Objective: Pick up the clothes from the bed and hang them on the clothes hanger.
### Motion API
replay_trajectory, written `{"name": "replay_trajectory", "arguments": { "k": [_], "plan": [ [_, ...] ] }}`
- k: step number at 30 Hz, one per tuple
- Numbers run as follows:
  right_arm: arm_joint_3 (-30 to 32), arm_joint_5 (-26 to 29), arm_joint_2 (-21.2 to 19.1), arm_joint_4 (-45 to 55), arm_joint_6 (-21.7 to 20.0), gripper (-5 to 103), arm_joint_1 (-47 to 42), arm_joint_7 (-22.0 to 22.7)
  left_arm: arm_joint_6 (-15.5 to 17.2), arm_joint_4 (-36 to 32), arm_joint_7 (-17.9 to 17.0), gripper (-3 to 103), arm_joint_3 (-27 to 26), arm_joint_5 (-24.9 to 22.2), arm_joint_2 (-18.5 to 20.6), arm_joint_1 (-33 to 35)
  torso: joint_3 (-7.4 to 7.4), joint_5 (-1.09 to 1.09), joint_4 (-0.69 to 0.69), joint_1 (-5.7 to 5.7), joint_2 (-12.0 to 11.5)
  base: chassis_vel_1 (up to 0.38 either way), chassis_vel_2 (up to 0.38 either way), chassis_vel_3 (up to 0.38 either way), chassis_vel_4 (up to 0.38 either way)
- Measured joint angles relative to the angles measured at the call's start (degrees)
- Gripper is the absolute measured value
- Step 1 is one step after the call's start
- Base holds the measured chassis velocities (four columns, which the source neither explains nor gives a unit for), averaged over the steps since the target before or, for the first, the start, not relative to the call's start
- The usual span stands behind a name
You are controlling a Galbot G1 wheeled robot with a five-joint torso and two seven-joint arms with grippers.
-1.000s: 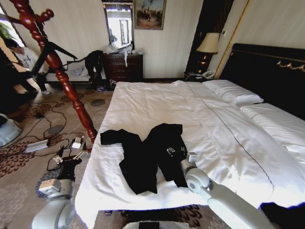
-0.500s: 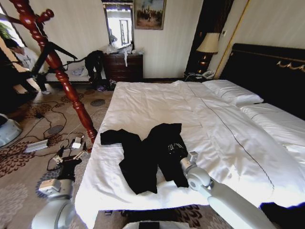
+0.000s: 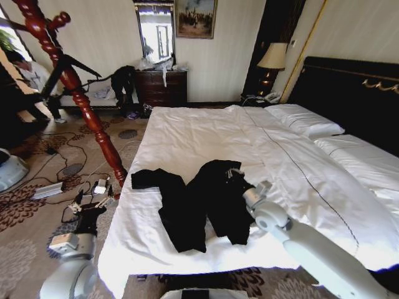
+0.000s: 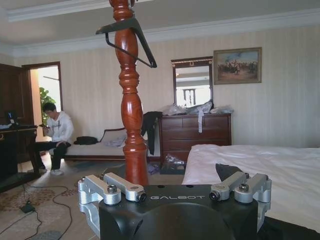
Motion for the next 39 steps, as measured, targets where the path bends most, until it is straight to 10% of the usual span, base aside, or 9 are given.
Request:
{"name": "replay_trajectory", "arguments": {
  "k": [8, 22, 39],
  "plan": [
    [-0.91, 10.05, 1.4, -1.03, -2.45, 0, 25.36, 0.81, 1.72, -1.22, 1.0, 100, 1.49, -7.31, 5.02, 0.87, 0.0, -0.02, 0.01, 0.0, 0.0, 0.0, 0.0, 0.0, 0.0],
    [-8.49, 14.38, 9.7, -7.89, -3.18, 0, 44.3, 3.19, 1.53, -5.02, 10.59, 100, 12.16, -21.06, 13.98, -1.03, 0.0, 0.0, 0.0, 0.0, 0.0, 0.0, 0.0, 0.0, 0.0],
    [-19.87, 10.84, 25.51, -16.54, -2.45, 0, 53.65, 3.1, 5.34, 7.71, 8.91, 100, 28.43, -20.71, 22.19, -19.36, 0.0, -0.07, 0.03, 0.01, 0.0, 0.0, 0.0, 0.0, 0.0]
  ]
}}
